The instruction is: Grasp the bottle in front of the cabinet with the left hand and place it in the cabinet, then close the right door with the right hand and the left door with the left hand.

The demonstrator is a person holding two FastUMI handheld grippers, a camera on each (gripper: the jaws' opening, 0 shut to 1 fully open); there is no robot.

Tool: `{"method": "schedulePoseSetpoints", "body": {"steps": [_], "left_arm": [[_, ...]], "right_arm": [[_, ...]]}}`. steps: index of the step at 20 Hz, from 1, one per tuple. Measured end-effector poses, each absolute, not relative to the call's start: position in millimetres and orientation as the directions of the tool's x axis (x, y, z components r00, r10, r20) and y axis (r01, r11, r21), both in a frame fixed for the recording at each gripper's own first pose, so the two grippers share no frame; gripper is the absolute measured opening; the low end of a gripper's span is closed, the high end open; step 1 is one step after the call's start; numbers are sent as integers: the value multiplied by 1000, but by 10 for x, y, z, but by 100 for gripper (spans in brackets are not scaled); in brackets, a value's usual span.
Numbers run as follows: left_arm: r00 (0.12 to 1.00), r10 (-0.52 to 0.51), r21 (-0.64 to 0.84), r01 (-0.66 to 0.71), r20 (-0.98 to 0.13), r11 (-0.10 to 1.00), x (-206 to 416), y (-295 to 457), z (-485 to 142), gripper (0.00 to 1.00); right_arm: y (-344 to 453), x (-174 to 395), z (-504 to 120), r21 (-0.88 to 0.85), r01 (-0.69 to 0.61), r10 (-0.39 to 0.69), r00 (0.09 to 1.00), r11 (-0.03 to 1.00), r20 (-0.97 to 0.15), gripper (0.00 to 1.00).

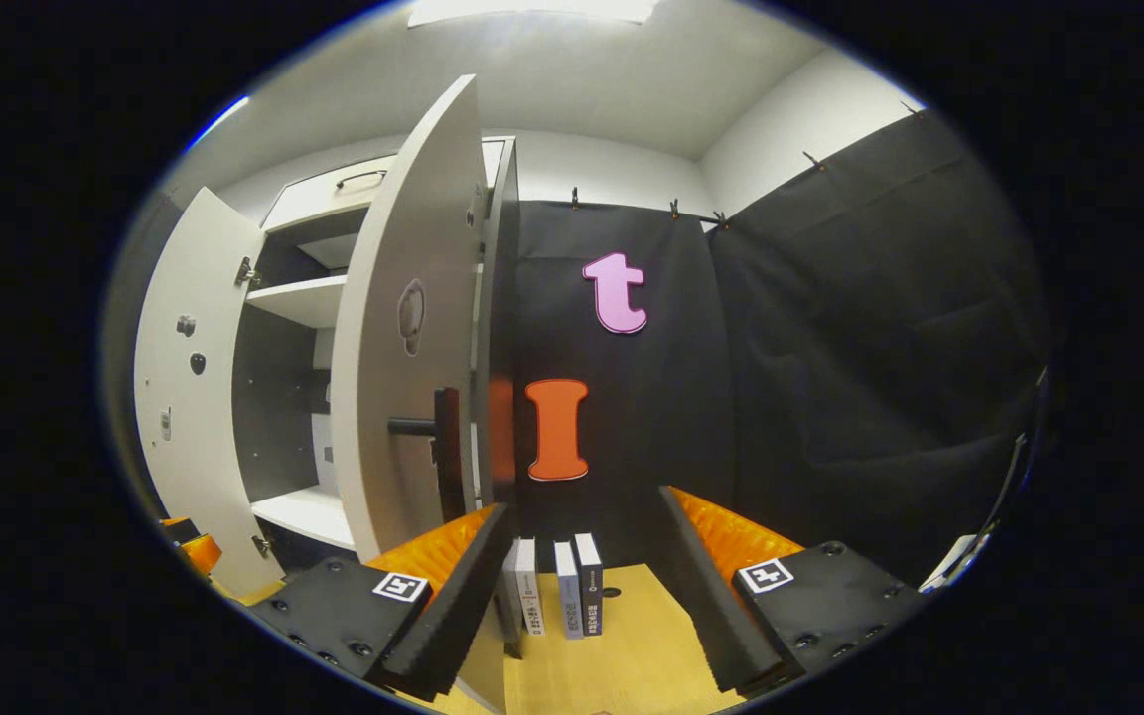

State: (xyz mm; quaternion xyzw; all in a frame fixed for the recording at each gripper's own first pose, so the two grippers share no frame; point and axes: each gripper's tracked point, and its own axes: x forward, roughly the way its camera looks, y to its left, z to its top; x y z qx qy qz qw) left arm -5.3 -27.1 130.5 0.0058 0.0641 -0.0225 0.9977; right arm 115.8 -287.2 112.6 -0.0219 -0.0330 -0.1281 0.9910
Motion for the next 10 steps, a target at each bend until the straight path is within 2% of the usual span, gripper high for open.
{"method": "schedulePoseSetpoints", "body": {"steps": [1,2,3,4,7,8,9,10], "left_arm": [[990,-52,9,53,-130,999,-63,-275,1289,95],[990,-52,10,54,-134,998,-66,-268,1277,95],[989,-50,10,52,-139,999,-59,-241,1249,95],[989,-48,8,49,-140,999,-51,-223,1232,95],[986,-66,-26,63,-153,998,-49,-220,1174,97],[984,-84,-47,78,-157,996,-45,-237,1157,95],[982,-103,-68,93,-159,993,-37,-258,1147,95],[981,-118,-82,106,-156,991,-19,-274,1155,95]], "right_arm": [[-2872,1194,1118,-43,259,-255,964,965,69,97],[-2839,1220,1091,-48,258,-254,965,965,65,89],[-2827,1235,1062,-52,263,-260,964,963,65,89],[-2834,1225,1079,-57,269,-265,961,961,80,96],[-2760,1221,1080,-65,270,-263,959,961,105,95],[-2727,1219,1075,-63,271,-264,959,961,105,94],[-2693,1215,1075,-57,276,-269,957,959,108,100],[-2678,1228,1079,-55,291,-284,952,955,114,94]]}}
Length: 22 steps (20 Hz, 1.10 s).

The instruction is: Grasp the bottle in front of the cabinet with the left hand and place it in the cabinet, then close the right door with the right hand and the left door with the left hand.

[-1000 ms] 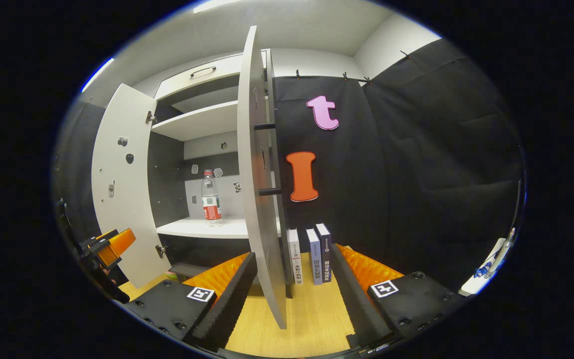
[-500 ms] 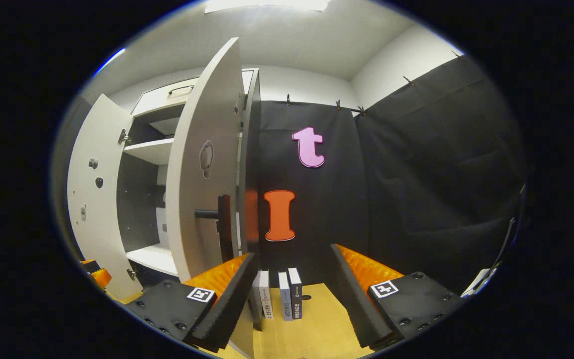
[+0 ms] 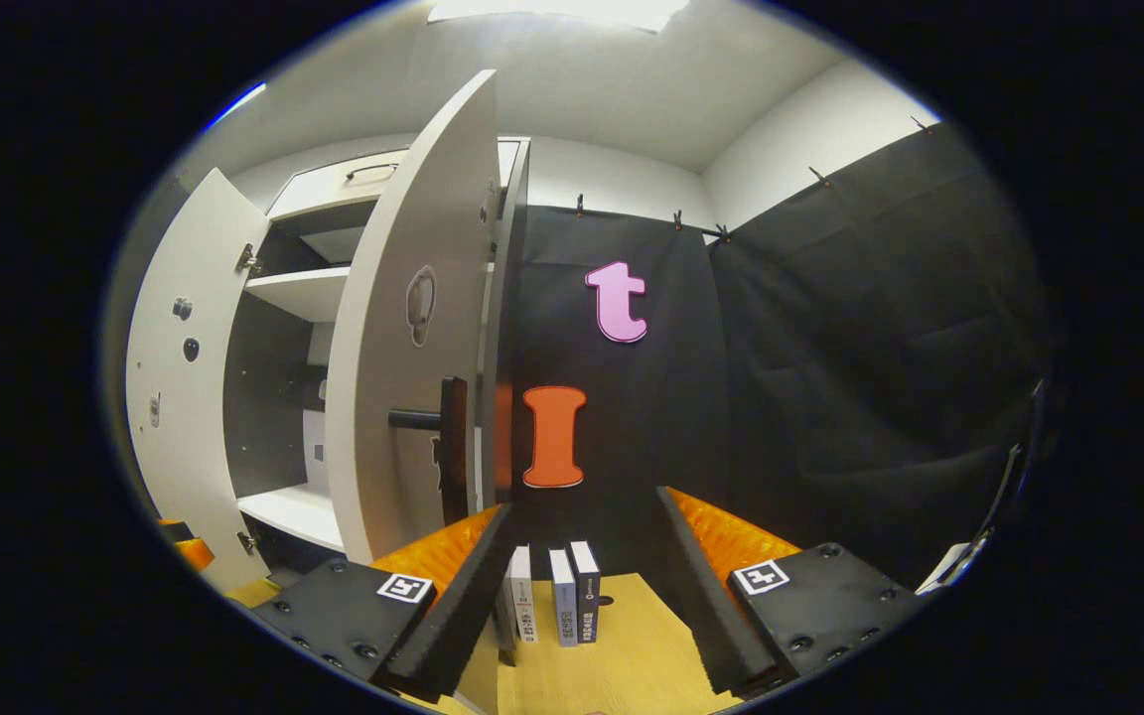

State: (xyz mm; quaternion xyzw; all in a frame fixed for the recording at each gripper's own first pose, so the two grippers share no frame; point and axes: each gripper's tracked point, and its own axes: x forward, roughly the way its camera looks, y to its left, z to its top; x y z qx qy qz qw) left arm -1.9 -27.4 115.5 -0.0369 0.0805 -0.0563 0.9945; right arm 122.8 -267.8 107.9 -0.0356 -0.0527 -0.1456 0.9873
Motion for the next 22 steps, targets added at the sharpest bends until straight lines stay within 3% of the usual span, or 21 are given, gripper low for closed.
{"method": "schedulePoseSetpoints", "body": {"steps": [4,13,22], "left_arm": [[979,-161,-104,148,-128,983,86,-261,1209,94],[969,-201,-140,182,-142,973,153,-19,1127,95],[980,-135,-138,115,-144,984,30,325,1157,95]], "right_arm": [[-2505,1198,1085,-72,326,-316,940,942,131,93],[-1681,1348,987,-22,255,-251,961,967,114,94],[-712,1734,839,-21,28,-26,996,999,83,93]]}}
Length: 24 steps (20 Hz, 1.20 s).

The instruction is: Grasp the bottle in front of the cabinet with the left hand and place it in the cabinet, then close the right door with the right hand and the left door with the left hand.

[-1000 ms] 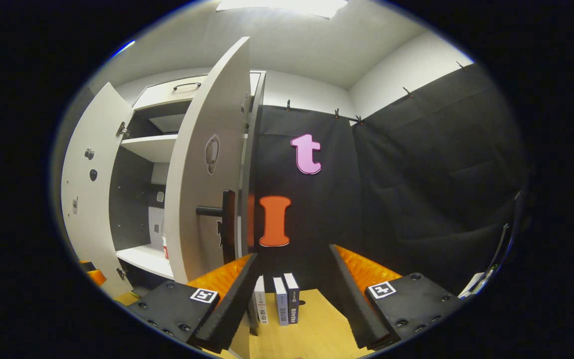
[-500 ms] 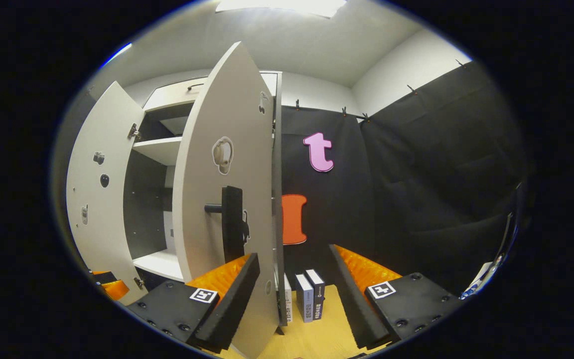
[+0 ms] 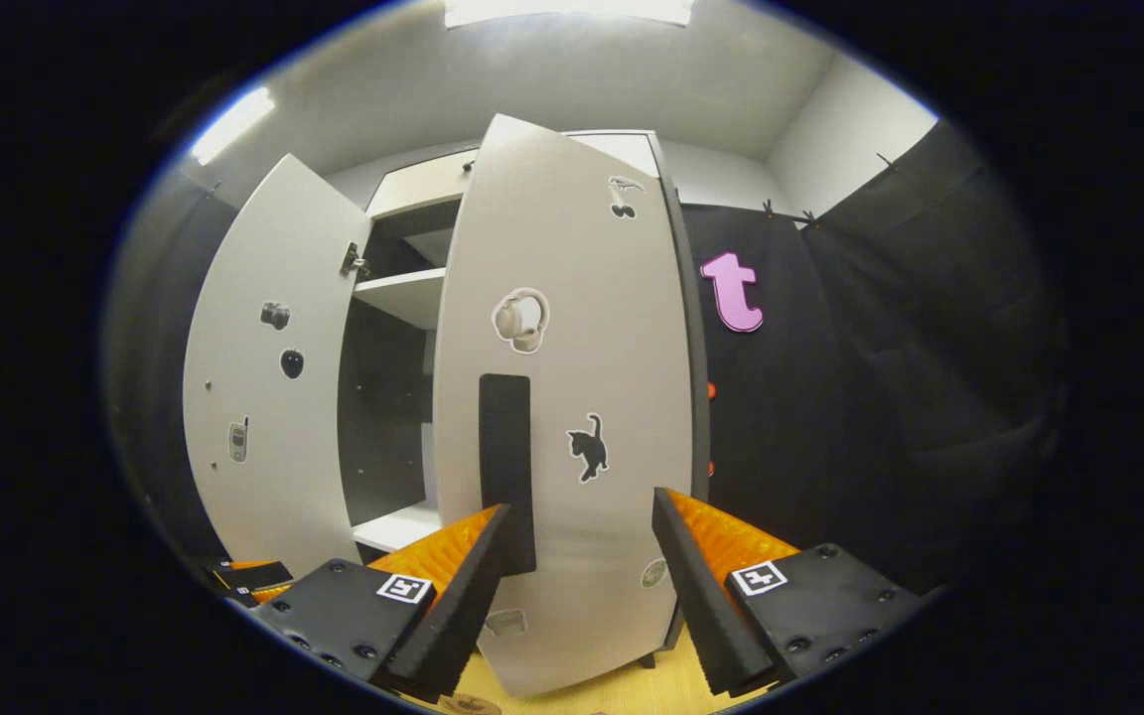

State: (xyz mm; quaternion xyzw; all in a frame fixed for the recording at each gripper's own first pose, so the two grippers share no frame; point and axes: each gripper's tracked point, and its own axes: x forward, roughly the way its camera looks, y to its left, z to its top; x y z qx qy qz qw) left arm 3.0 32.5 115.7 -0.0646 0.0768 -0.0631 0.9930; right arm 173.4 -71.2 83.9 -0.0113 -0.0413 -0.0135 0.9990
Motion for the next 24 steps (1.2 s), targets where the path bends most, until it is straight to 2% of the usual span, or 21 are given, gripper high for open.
{"method": "schedulePoseSetpoints", "body": {"steps": [5,11,18,24], "left_arm": [[989,-72,-122,56,-127,991,-96,540,1262,95],[994,15,-95,-25,-106,995,-320,772,1430,95],[978,190,-38,-194,-83,980,-677,1199,1642,94],[918,393,-9,-393,41,919,-1003,1668,2061,94]], "right_arm": [[-518,2081,770,-8,-9,9,999,1000,41,93],[-408,2310,729,9,-52,52,998,999,41,94],[-346,2583,660,15,-87,86,996,996,23,94],[-358,2614,664,43,-116,115,993,992,28,94]]}}
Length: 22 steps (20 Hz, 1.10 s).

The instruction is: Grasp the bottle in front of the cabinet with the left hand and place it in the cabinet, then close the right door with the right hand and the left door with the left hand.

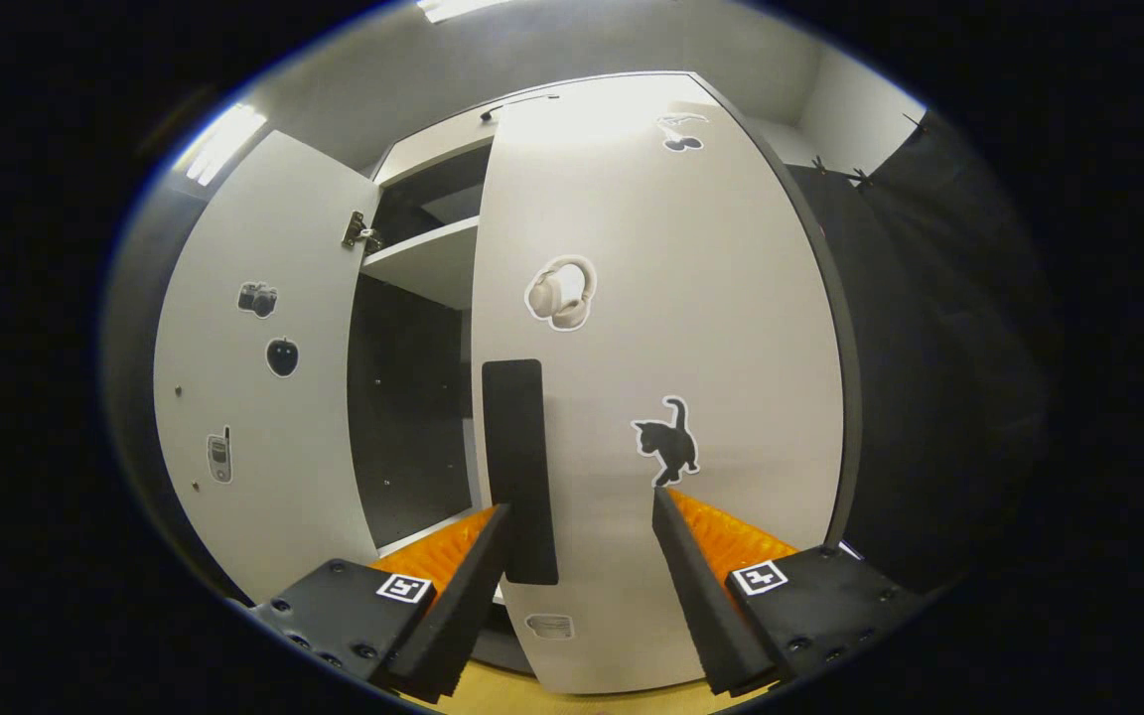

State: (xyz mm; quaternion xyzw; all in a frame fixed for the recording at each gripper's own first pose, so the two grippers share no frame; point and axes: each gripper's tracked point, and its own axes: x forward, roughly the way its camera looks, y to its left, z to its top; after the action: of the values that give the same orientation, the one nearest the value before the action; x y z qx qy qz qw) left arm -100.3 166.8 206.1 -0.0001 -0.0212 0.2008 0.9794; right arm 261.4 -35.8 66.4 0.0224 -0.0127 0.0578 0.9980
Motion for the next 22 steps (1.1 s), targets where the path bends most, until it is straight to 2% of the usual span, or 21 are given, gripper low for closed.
{"method": "schedulePoseSetpoints", "body": {"steps": [2,6,7,8,11,14,18,22], "left_arm": [[888,456,-21,-456,62,890,-1051,1874,2182,94],[852,518,-52,-515,72,855,-1003,2269,2382,94],[851,519,-50,-517,79,855,-960,2373,2436,92],[860,506,-46,-504,70,863,-869,2431,2445,95],[888,459,-76,-456,31,887,-577,2563,2451,94],[904,427,-21,-426,32,904,-291,2700,2492,94],[933,357,87,-359,37,929,82,2642,2519,94],[952,305,88,-304,-1,949,243,2521,2349,92]], "right_arm": [[-376,2526,748,36,-113,111,992,993,53,94],[-413,2126,777,17,-133,131,989,991,66,94],[-411,2018,757,14,-140,139,988,990,62,94],[-422,1923,734,8,-142,141,988,990,60,94],[-460,1615,636,-11,-137,138,989,990,51,94],[-525,1385,520,-28,-110,111,993,994,38,94],[-604,1278,303,7,-67,68,998,998,-9,94],[-713,1256,203,61,-21,23,999,998,-27,94]]}}
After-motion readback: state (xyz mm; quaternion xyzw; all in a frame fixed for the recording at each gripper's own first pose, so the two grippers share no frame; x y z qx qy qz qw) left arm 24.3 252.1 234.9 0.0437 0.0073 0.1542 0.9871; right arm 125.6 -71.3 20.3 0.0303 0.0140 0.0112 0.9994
